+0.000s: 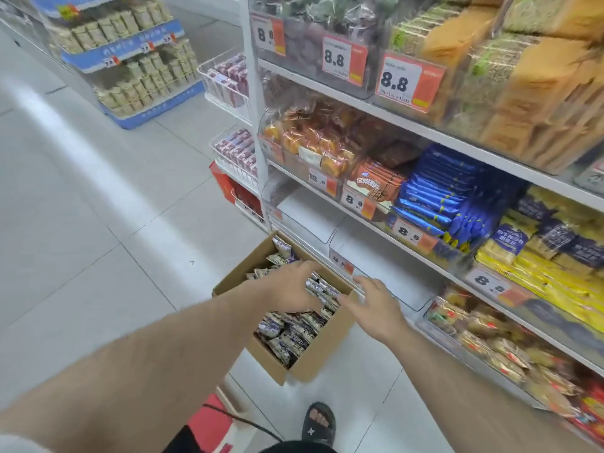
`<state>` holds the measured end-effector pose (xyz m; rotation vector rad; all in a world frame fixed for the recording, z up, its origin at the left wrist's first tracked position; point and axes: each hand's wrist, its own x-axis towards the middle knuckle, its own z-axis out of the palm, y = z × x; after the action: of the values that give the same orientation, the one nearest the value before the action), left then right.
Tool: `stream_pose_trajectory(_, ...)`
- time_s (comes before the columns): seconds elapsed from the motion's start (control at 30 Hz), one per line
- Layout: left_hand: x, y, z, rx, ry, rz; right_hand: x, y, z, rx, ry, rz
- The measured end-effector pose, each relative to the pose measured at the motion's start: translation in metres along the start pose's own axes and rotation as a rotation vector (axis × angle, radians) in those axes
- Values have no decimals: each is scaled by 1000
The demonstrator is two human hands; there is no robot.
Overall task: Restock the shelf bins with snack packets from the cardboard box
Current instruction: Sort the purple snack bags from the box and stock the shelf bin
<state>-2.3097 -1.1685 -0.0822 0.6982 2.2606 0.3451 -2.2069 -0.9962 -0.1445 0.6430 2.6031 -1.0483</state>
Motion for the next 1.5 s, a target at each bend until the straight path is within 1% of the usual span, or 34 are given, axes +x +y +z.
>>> stream_pose_trajectory(0.17, 60, -3, -15, 99, -81, 48, 42, 8, 10, 44, 44, 96)
stream_pose_trajectory(0.23, 86, -8, -15, 131, -97, 73, 58, 12, 15, 33, 96, 136)
stream_pose_trajectory(0.3, 113, -16, -15, 221, -82, 127, 74, 17, 21, -4, 181, 191)
stream_pose_trajectory(0.37, 143, -29, -14, 367, -67, 203, 90, 24, 32, -50, 249, 267)
stream_pose_trajectory(0.43, 178, -44, -10, 455, -81, 284, 109, 30, 51, -89, 277, 346)
stream_pose_trajectory(0.57, 251, -82, 13, 505, -126, 465, 153, 37, 104, -96, 287, 499)
stream_pose_trajectory(0.67, 292, -106, 36, 553, -115, 620, 178, 45, 140, -124, 324, 577)
stream_pose_trajectory(0.73, 315, -117, 49, 600, -34, 707, 191, 55, 160, -149, 368, 595)
stream_pose_trajectory(0.83, 347, -126, 72, 672, 186, 830, 209, 78, 181, -217, 412, 648)
stream_pose_trajectory(0.9, 372, -133, 94, 665, 331, 878, 223, 92, 193, -287, 473, 678)
stream_pose_trajectory(1.0, 409, -143, 129, 623, 523, 951, 245, 120, 211, -385, 614, 651)
stream_pose_trajectory(1.1, 431, -143, 143, 625, 680, 1013, 261, 142, 216, -383, 819, 579)
stream_pose_trajectory(1.17, 430, -140, 140, 585, 719, 997, 266, 146, 213, -389, 929, 545)
stream_pose_trajectory(1.23, 425, -138, 137, 582, 761, 985, 265, 143, 212, -409, 970, 523)
stream_pose_trajectory(1.37, 416, -151, 140, 658, 791, 954, 253, 142, 225, -465, 972, 500)
stream_pose_trajectory(1.43, 407, -158, 145, 654, 798, 952, 246, 141, 234, -453, 977, 479)
stream_pose_trajectory(1.5, 398, -161, 147, 649, 753, 933, 240, 137, 237, -417, 974, 484)
